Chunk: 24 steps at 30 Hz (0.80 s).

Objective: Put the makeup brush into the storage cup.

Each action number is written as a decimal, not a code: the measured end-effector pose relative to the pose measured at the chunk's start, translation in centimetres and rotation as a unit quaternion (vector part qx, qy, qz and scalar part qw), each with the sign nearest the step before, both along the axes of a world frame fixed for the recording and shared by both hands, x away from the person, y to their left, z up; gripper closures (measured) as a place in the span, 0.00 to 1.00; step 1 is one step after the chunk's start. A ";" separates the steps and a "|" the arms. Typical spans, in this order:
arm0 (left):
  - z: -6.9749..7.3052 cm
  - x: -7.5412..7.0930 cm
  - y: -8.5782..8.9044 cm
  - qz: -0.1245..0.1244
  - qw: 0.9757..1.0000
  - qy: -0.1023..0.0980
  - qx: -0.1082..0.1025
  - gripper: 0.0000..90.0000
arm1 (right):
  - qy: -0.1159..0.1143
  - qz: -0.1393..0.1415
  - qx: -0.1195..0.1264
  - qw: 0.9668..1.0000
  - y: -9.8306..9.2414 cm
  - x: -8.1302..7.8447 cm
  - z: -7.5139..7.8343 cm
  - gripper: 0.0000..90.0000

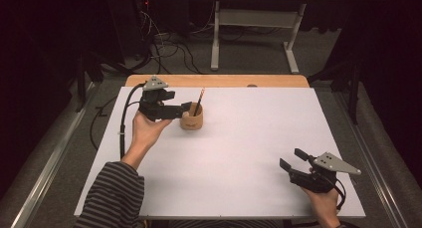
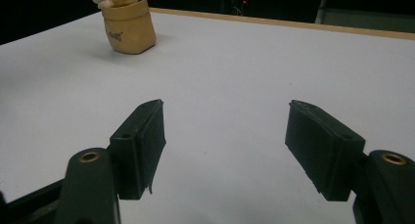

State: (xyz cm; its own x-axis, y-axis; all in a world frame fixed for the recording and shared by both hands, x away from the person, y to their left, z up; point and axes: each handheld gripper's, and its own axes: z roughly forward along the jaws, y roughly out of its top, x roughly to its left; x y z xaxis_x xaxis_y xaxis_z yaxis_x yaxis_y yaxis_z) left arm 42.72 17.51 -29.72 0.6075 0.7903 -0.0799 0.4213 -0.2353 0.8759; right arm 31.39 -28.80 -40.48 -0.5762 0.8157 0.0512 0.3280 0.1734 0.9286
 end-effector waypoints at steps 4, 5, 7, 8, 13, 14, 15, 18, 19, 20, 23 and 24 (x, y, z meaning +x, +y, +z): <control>0.1 -0.2 0.2 0.004 1.000 0.001 0.000 0.29 | 0.001 -0.001 0.002 1.000 0.0 -0.1 0.0 0.37; 0.1 -0.3 0.4 0.002 1.000 0.001 0.002 0.29 | 0.000 0.001 0.000 1.000 0.0 0.0 0.0 0.37; 0.1 -0.4 0.5 0.003 1.000 0.001 0.003 0.29 | 0.000 0.000 0.000 1.000 0.0 0.0 0.0 0.37; 0.1 -0.5 0.6 0.004 1.000 0.000 0.002 0.29 | 0.000 0.000 0.000 1.000 0.0 0.0 0.0 0.37; 0.2 -0.9 0.9 0.004 1.000 -0.001 0.000 0.29 | 0.001 0.000 0.002 1.000 0.1 -0.1 0.0 0.37; 0.2 -1.0 1.0 0.004 1.000 -0.002 0.000 0.29 | 0.001 0.000 0.002 1.000 0.1 -0.1 0.0 0.37; 0.2 -1.1 1.0 0.004 1.000 -0.003 0.001 0.29 | 0.002 -0.001 0.002 1.000 0.1 -0.1 0.0 0.37; 0.3 -1.4 1.2 0.004 1.000 -0.009 0.002 0.29 | 0.000 -0.001 0.001 1.000 0.1 -0.1 0.0 0.37; 0.3 -1.5 1.2 0.004 1.000 -0.011 0.002 0.29 | -0.001 0.000 0.001 1.000 0.1 -0.1 0.0 0.37; 0.3 -1.6 1.2 0.004 1.000 -0.011 0.003 0.29 | 0.000 -0.001 0.001 1.000 0.1 0.0 0.0 0.37; 0.3 -1.8 1.4 0.004 1.000 -0.011 0.002 0.29 | 0.003 -0.002 0.003 1.000 0.2 -0.1 0.0 0.37; 0.3 -1.9 1.4 0.003 1.000 -0.012 0.002 0.29 | 0.000 0.000 0.001 1.000 0.2 -0.1 0.0 0.37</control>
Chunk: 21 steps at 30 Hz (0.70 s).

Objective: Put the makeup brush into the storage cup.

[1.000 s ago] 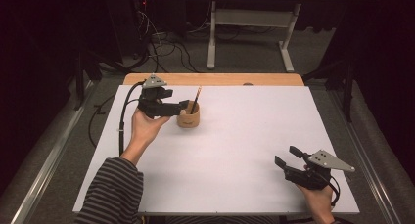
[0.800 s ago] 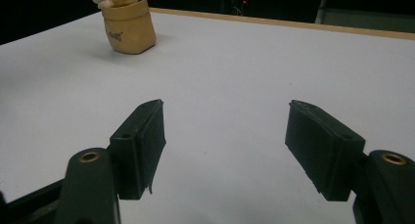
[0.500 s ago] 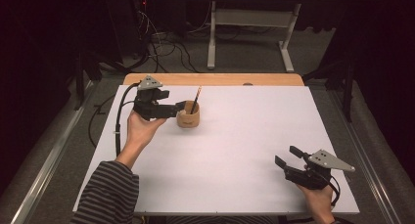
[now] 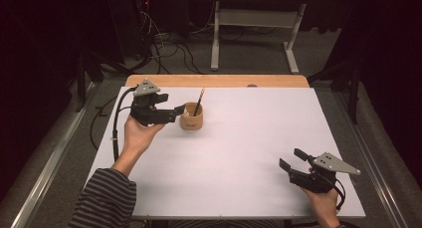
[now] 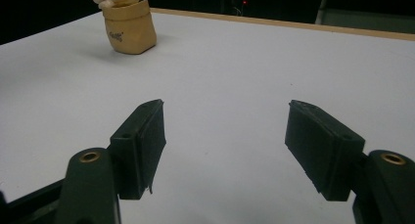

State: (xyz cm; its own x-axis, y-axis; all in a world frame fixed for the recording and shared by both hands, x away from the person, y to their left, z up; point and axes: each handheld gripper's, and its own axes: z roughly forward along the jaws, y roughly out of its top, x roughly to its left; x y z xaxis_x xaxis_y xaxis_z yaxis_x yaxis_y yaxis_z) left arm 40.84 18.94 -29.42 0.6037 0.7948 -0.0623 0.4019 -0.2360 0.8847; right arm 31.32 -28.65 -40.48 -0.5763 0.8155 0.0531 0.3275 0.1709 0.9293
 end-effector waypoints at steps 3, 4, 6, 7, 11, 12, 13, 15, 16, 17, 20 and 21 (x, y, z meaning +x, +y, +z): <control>0.0 -0.2 0.1 -0.001 1.000 -0.001 -0.001 0.29 | 0.003 -0.002 0.001 1.000 0.0 0.0 0.0 0.37; 0.1 -0.3 0.1 -0.001 1.000 -0.001 -0.001 0.29 | 0.002 -0.001 0.000 1.000 0.0 0.0 0.0 0.37; 0.1 -0.5 0.2 -0.002 1.000 -0.003 -0.001 0.29 | 0.001 0.000 0.000 1.000 0.0 0.1 0.0 0.37; 0.2 -0.6 0.2 -0.003 1.000 -0.004 -0.001 0.30 | 0.002 -0.001 0.000 1.000 0.0 0.0 0.0 0.37; 0.3 -1.0 0.1 -0.005 1.000 -0.007 0.003 0.30 | 0.002 -0.001 0.001 1.000 0.0 0.0 0.0 0.37; 0.3 -1.0 0.1 -0.005 1.000 -0.006 0.004 0.30 | 0.001 0.000 0.001 1.000 0.0 0.0 0.0 0.37; 0.3 -1.1 0.1 -0.006 1.000 -0.006 0.004 0.30 | 0.001 -0.001 0.001 1.000 -0.1 0.0 0.0 0.37; 0.3 -1.2 0.1 -0.008 1.000 -0.008 0.003 0.30 | 0.001 0.000 0.000 1.000 -0.1 0.0 0.0 0.37; 0.3 -1.3 0.1 -0.009 1.000 -0.008 0.003 0.30 | 0.001 0.000 0.001 1.000 -0.1 0.0 0.0 0.37; 0.4 -1.4 0.2 -0.009 1.000 -0.008 0.002 0.30 | 0.001 0.000 0.001 1.000 0.0 0.0 0.0 0.37; 0.4 -1.6 0.2 -0.010 1.000 -0.009 0.003 0.30 | 0.003 -0.001 0.002 1.000 0.0 0.0 0.0 0.37; 0.3 -1.7 0.2 -0.011 1.000 -0.009 0.002 0.30 | 0.003 -0.001 0.002 1.000 0.0 0.0 0.0 0.37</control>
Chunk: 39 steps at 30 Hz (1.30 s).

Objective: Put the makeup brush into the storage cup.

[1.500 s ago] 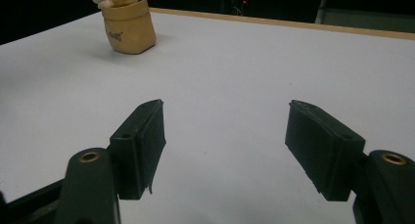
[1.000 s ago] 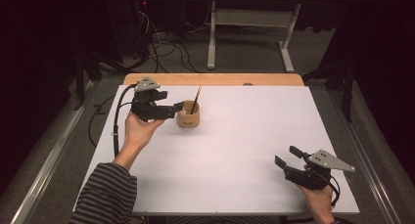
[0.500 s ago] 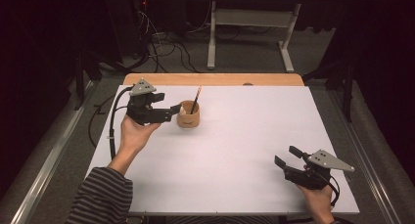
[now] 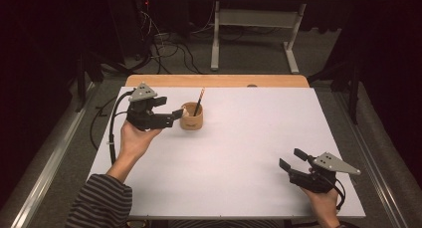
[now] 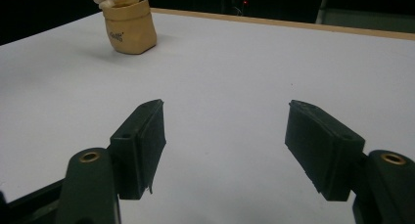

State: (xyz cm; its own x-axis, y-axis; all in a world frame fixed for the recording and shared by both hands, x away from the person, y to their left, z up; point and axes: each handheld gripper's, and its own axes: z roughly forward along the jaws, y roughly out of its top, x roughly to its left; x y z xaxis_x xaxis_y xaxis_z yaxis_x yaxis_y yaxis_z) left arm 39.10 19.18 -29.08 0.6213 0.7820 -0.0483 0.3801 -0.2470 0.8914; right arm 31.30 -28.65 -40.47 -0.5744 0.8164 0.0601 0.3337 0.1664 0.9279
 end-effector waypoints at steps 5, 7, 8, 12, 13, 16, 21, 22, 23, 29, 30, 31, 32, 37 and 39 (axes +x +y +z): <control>0.1 -0.6 0.2 0.000 1.000 -0.006 0.004 0.30 | -0.003 0.002 -0.001 1.000 0.0 0.0 0.0 0.37; 0.1 -0.8 0.2 -0.001 1.000 -0.007 0.002 0.30 | 0.000 0.000 0.000 1.000 0.0 0.0 0.0 0.37; 0.1 -0.8 0.2 -0.004 1.000 -0.005 -0.001 0.30 | -0.001 0.001 -0.001 1.000 0.0 0.0 0.0 0.37; 0.0 -1.1 0.2 -0.005 1.000 -0.004 -0.004 0.30 | -0.002 0.001 -0.001 1.000 0.0 0.0 0.0 0.37; 0.0 -1.2 0.3 -0.003 1.000 -0.006 -0.001 0.30 | -0.002 0.001 -0.001 1.000 0.0 0.0 0.0 0.37; -0.2 -1.3 0.3 -0.005 1.000 -0.003 -0.007 0.30 | -0.002 0.001 -0.001 1.000 0.0 0.0 0.0 0.37; -0.3 -1.6 0.5 -0.005 1.000 -0.002 -0.012 0.30 | -0.001 0.001 -0.001 1.000 0.0 0.0 0.0 0.37; -0.3 -1.7 0.6 -0.003 1.000 -0.004 -0.010 0.30 | -0.002 0.001 -0.002 1.000 0.0 0.0 0.0 0.37; -0.3 -1.7 0.6 -0.003 1.000 -0.004 -0.010 0.30 | -0.002 0.001 -0.001 1.000 0.0 0.0 0.0 0.37; -0.6 -2.0 0.6 -0.006 1.000 0.001 -0.012 0.30 | -0.001 0.001 -0.002 1.000 0.0 0.0 0.0 0.37; -0.7 -2.0 0.6 -0.006 1.000 0.001 -0.013 0.30 | -0.001 0.001 -0.002 1.000 0.0 0.0 0.0 0.37; -0.7 -2.1 0.6 -0.005 1.000 -0.001 -0.009 0.30 | -0.002 0.002 -0.002 1.000 0.0 0.0 0.0 0.37; -0.7 -2.2 0.6 -0.007 1.000 0.001 -0.010 0.30 | -0.002 0.002 -0.002 1.000 0.0 -0.1 0.0 0.37; -0.9 -2.5 0.7 -0.009 1.000 0.003 -0.009 0.30 | -0.002 0.002 -0.002 1.000 0.0 -0.1 0.0 0.37; -1.0 -2.6 0.8 -0.008 1.000 0.003 -0.011 0.30 | -0.003 0.002 -0.002 1.000 0.0 0.0 0.0 0.37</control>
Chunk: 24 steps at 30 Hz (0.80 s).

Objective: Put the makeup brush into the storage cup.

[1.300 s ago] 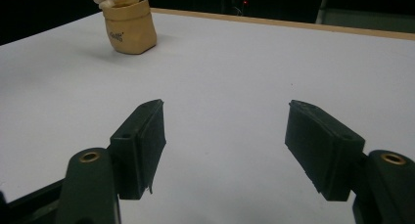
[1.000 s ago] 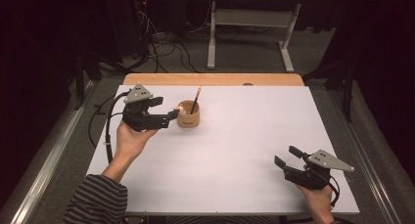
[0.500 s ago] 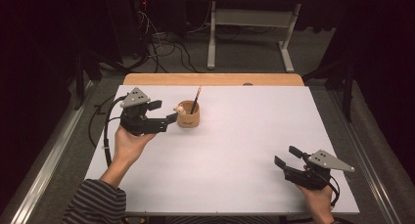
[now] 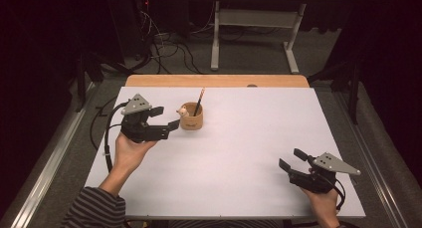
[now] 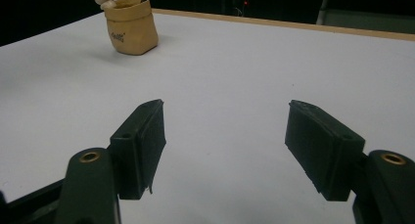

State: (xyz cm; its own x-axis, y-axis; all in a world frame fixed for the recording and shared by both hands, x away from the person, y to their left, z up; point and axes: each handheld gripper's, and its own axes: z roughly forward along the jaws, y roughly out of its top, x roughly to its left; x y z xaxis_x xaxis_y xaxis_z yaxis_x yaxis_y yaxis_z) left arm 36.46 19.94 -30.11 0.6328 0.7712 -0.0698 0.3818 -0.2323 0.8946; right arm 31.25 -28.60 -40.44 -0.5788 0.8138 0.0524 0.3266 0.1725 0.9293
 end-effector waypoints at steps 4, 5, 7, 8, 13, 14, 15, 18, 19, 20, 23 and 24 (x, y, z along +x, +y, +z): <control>-0.2 -0.3 0.1 -0.001 1.000 -0.001 -0.001 0.30 | 0.000 -0.001 0.002 1.000 0.0 0.0 0.0 0.37; -0.2 -0.4 0.1 -0.002 1.000 -0.001 0.000 0.30 | 0.002 -0.001 0.002 1.000 0.0 0.0 0.0 0.37; -0.2 -0.6 0.0 -0.005 1.000 -0.001 0.004 0.30 | 0.002 -0.002 0.002 1.000 0.0 -0.1 0.0 0.37; -0.3 -0.7 0.0 -0.005 1.000 -0.001 0.002 0.30 | 0.002 -0.002 0.003 1.000 0.0 -0.1 0.0 0.37; -0.4 -1.1 0.0 -0.007 1.000 -0.003 0.001 0.30 | 0.003 -0.003 0.004 1.000 0.0 -0.1 0.0 0.37; -0.5 -1.2 0.0 -0.008 1.000 -0.003 0.001 0.30 | 0.003 -0.003 0.004 1.000 0.0 -0.1 0.0 0.37; -0.6 -1.2 0.0 -0.008 1.000 -0.002 0.000 0.30 | 0.000 -0.001 0.003 1.000 0.0 0.0 0.0 0.37; -1.0 -1.4 0.1 -0.009 1.000 0.000 -0.002 0.30 | 0.000 -0.001 0.002 1.000 0.0 0.0 0.0 0.37; -1.1 -1.4 0.2 -0.009 1.000 0.002 -0.003 0.30 | 0.002 -0.001 0.002 1.000 0.0 -0.1 0.0 0.37; -1.2 -1.4 0.2 -0.010 1.000 0.003 -0.004 0.30 | 0.002 -0.001 0.002 1.000 0.0 0.0 0.0 0.37; -1.5 -1.4 0.3 -0.010 1.000 0.005 -0.006 0.30 | 0.002 -0.001 0.002 1.000 0.0 0.0 0.0 0.37; -1.6 -1.5 0.2 -0.009 1.000 0.005 -0.007 0.30 | 0.002 -0.001 0.001 1.000 0.0 0.0 0.0 0.37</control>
